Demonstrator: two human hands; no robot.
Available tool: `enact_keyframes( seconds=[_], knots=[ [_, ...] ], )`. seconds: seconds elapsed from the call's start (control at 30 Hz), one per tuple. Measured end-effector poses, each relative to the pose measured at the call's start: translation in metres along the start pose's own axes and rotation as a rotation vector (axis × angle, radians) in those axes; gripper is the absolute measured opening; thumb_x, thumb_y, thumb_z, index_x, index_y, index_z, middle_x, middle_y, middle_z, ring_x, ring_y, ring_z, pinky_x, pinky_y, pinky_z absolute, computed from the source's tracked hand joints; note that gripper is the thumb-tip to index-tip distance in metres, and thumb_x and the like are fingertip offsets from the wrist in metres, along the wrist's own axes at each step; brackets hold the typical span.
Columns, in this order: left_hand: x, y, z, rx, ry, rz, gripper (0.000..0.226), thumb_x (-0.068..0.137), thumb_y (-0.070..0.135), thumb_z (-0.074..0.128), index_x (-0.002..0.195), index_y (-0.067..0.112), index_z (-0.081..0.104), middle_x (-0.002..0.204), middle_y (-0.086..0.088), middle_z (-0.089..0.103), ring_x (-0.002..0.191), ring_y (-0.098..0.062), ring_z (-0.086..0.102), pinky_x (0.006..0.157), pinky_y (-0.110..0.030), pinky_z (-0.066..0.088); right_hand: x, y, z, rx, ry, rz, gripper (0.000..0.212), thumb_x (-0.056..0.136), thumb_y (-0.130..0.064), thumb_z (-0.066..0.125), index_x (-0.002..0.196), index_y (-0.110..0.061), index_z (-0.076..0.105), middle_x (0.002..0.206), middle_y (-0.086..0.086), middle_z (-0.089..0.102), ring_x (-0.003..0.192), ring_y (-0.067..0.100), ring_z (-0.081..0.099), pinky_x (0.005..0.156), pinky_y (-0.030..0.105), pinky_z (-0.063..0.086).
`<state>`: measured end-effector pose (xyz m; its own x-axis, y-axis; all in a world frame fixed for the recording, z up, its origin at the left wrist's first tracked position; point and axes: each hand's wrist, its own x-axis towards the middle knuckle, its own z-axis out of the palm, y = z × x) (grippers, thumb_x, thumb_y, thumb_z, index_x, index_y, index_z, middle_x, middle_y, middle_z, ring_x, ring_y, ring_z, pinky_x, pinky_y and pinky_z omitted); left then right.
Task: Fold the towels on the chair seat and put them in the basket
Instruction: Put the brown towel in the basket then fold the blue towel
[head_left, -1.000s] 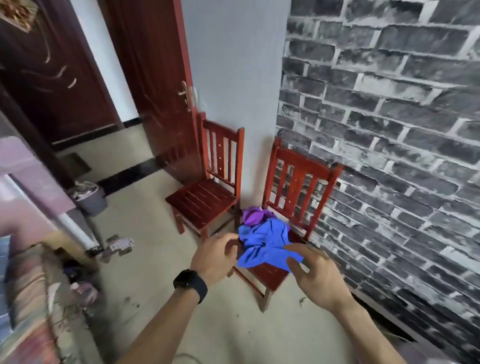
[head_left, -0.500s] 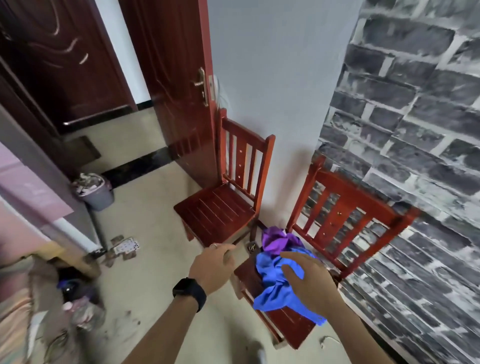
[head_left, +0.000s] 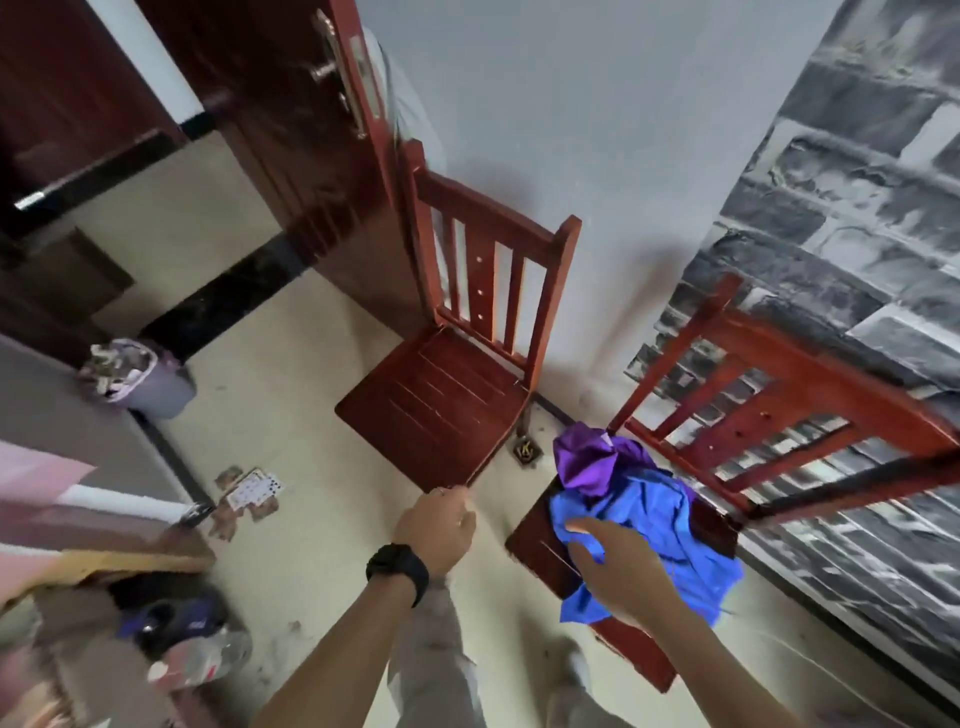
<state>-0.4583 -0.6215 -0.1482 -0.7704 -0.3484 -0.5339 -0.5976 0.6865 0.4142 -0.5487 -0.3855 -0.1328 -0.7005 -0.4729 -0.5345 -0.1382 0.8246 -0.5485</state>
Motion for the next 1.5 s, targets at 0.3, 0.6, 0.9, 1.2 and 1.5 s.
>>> enact_keyframes(
  seconds=[0.3, 0.6, 0.9, 1.2, 1.5],
  knots=[
    [0.15, -0.036, -0.016, 0.286, -0.273, 0.19, 0.038, 0.096, 0.035, 0.047, 0.133, 0.031, 0.053, 0.13, -0.002, 0.059, 0.116, -0.025, 0.059, 0.093, -0.038, 0.049, 0.066, 0.013, 0.06, 0.019, -0.054, 0.403, 0.04, 0.092, -0.043, 0.05, 0.128, -0.034, 0.062, 0.122, 0.0, 0.069, 0.117, 0.023, 0.06, 0.096, 0.033, 0.045],
    [0.268, -0.081, 0.047, 0.422, -0.38, 0.257, 0.048, 0.096, 0.032, 0.051, 0.143, 0.023, 0.045, 0.148, -0.008, 0.045, 0.134, -0.028, 0.044, 0.11, -0.042, 0.039, 0.148, 0.075, 0.122, 0.189, -0.022, 0.709, 0.043, 0.092, -0.03, 0.056, 0.134, -0.02, 0.052, 0.138, 0.013, 0.051, 0.123, 0.034, 0.056, 0.097, 0.041, 0.046],
    [0.33, -0.161, 0.149, 0.672, -0.314, 0.244, 0.074, 0.097, 0.046, 0.043, 0.157, 0.025, 0.004, 0.165, -0.006, -0.004, 0.15, -0.031, 0.009, 0.114, -0.052, 0.029, 0.213, 0.141, 0.224, 0.161, 0.129, 0.805, 0.076, 0.091, -0.045, 0.062, 0.154, -0.032, 0.021, 0.158, 0.01, 0.014, 0.117, 0.047, 0.055, 0.091, 0.054, 0.046],
    [0.335, -0.14, 0.11, 0.536, -0.518, 0.228, 0.055, 0.098, 0.035, 0.045, 0.15, 0.022, 0.034, 0.157, -0.008, 0.032, 0.142, -0.027, 0.035, 0.114, -0.043, 0.033, 0.189, 0.13, 0.189, 0.188, 0.479, 0.893, 0.035, 0.099, -0.033, 0.053, 0.124, -0.01, 0.048, 0.121, 0.026, 0.049, 0.102, 0.054, 0.056, 0.081, 0.054, 0.044],
    [0.229, -0.004, -0.031, 0.277, -0.334, 0.533, 0.044, 0.097, 0.023, 0.053, 0.141, 0.021, 0.05, 0.14, -0.006, 0.053, 0.128, -0.025, 0.051, 0.105, -0.033, 0.039, 0.052, 0.01, 0.042, 0.3, 1.045, 0.689, 0.029, 0.093, -0.02, 0.06, 0.116, -0.001, 0.057, 0.105, 0.027, 0.058, 0.097, 0.044, 0.056, 0.079, 0.041, 0.039]
  ],
)
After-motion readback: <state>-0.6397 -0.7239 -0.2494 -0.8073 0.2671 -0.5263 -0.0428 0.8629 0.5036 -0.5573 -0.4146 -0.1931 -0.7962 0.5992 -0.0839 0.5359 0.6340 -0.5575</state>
